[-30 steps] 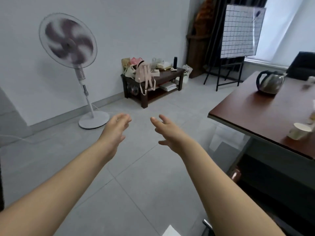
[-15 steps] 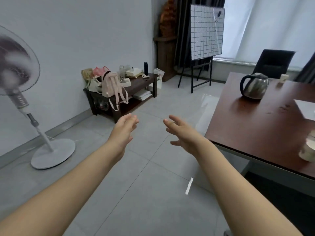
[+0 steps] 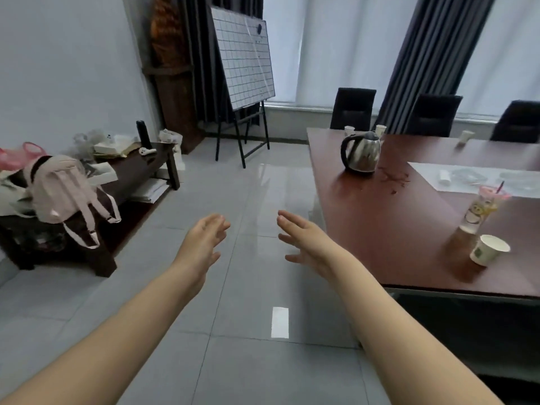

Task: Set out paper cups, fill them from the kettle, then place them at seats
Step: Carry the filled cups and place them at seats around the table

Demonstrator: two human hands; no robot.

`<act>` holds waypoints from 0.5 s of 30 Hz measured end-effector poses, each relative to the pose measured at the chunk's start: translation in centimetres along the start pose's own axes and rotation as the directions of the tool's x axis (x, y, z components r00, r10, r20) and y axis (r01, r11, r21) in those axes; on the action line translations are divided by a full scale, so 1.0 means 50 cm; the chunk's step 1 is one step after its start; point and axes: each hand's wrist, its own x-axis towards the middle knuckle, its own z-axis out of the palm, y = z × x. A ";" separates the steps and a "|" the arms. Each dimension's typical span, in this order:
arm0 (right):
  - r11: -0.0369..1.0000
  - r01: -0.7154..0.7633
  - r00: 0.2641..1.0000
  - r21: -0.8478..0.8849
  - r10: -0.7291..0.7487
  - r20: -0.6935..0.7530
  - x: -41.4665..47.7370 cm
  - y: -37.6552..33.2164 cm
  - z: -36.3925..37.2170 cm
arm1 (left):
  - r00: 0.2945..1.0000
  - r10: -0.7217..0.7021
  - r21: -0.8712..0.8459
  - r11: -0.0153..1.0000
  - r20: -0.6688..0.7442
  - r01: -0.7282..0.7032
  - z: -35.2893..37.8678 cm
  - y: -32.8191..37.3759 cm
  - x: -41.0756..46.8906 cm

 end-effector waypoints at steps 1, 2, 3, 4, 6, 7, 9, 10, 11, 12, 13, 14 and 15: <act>1.000 -0.001 1.000 0.005 0.001 -0.030 0.025 -0.009 0.013 | 0.999 0.000 0.008 1.000 0.033 0.000 -0.014 0.014 0.036; 1.000 -0.003 0.998 0.016 0.004 -0.066 0.052 -0.023 0.030 | 0.998 -0.002 0.015 1.000 0.061 0.001 -0.030 0.032 0.081; 1.000 -0.008 0.996 0.030 0.010 -0.093 0.080 -0.031 0.043 | 0.996 0.002 0.026 1.000 0.088 -0.004 -0.041 0.048 0.123; 0.999 -0.008 0.994 0.037 0.012 -0.108 0.098 -0.037 0.053 | 0.995 0.003 0.027 1.000 0.104 -0.006 -0.048 0.061 0.149; 0.999 -0.017 0.991 0.033 0.021 -0.136 0.152 -0.048 0.076 | 0.990 -0.002 0.023 1.000 0.140 -0.001 -0.062 0.081 0.219; 0.999 -0.026 0.989 0.027 0.030 -0.145 0.175 -0.051 0.083 | 0.987 -0.013 0.030 1.000 0.158 0.008 -0.066 0.085 0.248; 0.999 -0.038 0.984 0.012 0.040 -0.172 0.223 -0.058 0.090 | 0.981 -0.025 0.041 0.999 0.191 0.018 -0.068 0.096 0.304; 0.999 -0.041 0.981 -0.002 0.040 -0.192 0.254 -0.061 0.092 | 0.976 -0.027 0.041 0.999 0.215 0.019 -0.069 0.099 0.337; 0.999 -0.043 0.976 0.003 0.043 -0.213 0.302 -0.065 0.090 | 0.971 -0.026 0.043 0.999 0.239 0.016 -0.067 0.102 0.386; 0.999 -0.048 0.974 0.002 0.047 -0.220 0.307 -0.067 0.087 | 0.971 -0.019 0.045 0.999 0.239 0.008 -0.065 0.102 0.391; 0.999 -0.052 0.972 0.002 0.051 -0.231 0.346 -0.072 0.083 | 0.968 -0.015 0.041 0.999 0.251 0.005 -0.062 0.106 0.432; 0.999 -0.051 0.969 0.006 0.051 -0.242 0.382 -0.074 0.081 | 0.964 -0.009 0.043 0.999 0.266 -0.003 -0.060 0.110 0.466; 0.999 -0.048 0.965 0.010 0.049 -0.256 0.424 -0.079 0.076 | 0.960 -0.003 0.052 0.999 0.280 -0.012 -0.056 0.113 0.507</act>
